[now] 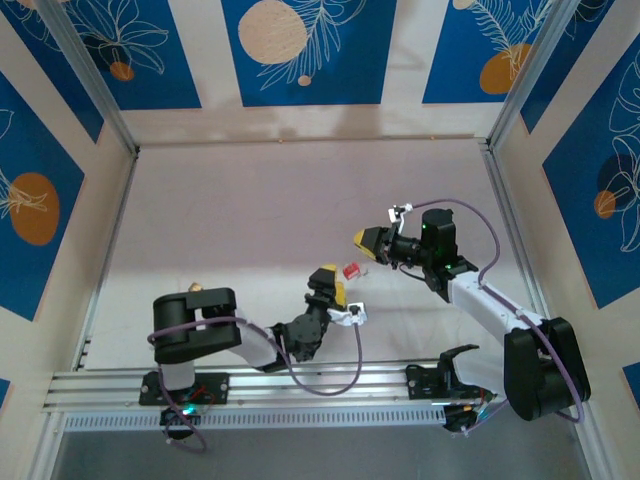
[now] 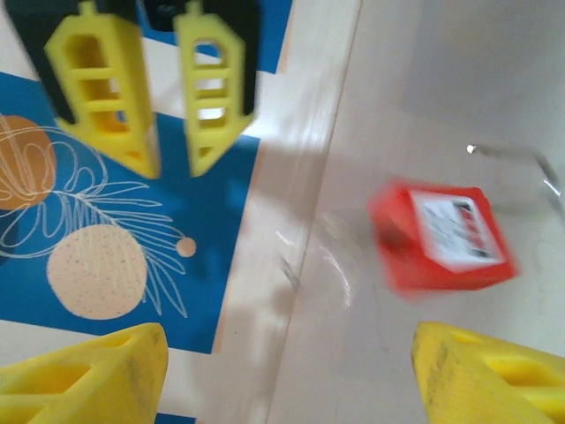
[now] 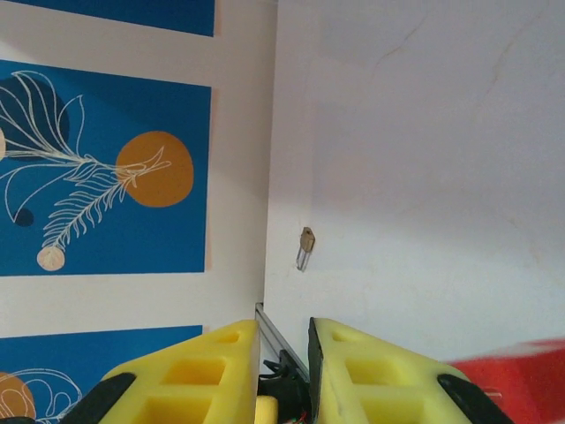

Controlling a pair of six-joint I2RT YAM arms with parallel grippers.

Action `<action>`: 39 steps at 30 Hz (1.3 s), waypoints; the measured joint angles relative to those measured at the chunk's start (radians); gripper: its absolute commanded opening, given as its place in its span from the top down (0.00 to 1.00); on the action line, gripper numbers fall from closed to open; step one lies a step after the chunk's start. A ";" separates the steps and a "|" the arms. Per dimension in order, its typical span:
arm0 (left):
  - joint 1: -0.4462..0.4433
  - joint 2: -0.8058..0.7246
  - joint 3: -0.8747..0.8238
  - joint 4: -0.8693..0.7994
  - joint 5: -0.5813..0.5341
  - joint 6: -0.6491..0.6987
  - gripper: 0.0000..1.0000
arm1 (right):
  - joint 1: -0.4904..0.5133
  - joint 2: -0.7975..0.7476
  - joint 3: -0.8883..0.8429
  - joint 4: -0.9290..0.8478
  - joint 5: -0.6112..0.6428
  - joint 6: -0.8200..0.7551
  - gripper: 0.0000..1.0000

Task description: Unlock with the key

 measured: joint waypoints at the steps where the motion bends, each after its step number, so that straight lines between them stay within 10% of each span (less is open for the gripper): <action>1: -0.007 0.000 0.000 -0.012 0.000 -0.018 0.20 | 0.000 0.000 0.007 -0.001 0.000 -0.001 0.77; 18: 0.143 -0.125 0.015 -0.116 -0.111 -0.288 0.18 | 0.035 -0.031 0.092 -0.344 0.197 -0.224 0.53; 28: 0.341 -0.397 0.179 -0.917 0.063 -0.855 0.28 | 0.177 0.045 0.119 -0.579 0.496 -0.414 0.58; 39: 0.323 -0.253 0.510 -1.697 0.574 -0.844 0.21 | -0.014 -0.106 0.046 -0.625 0.518 -0.440 0.48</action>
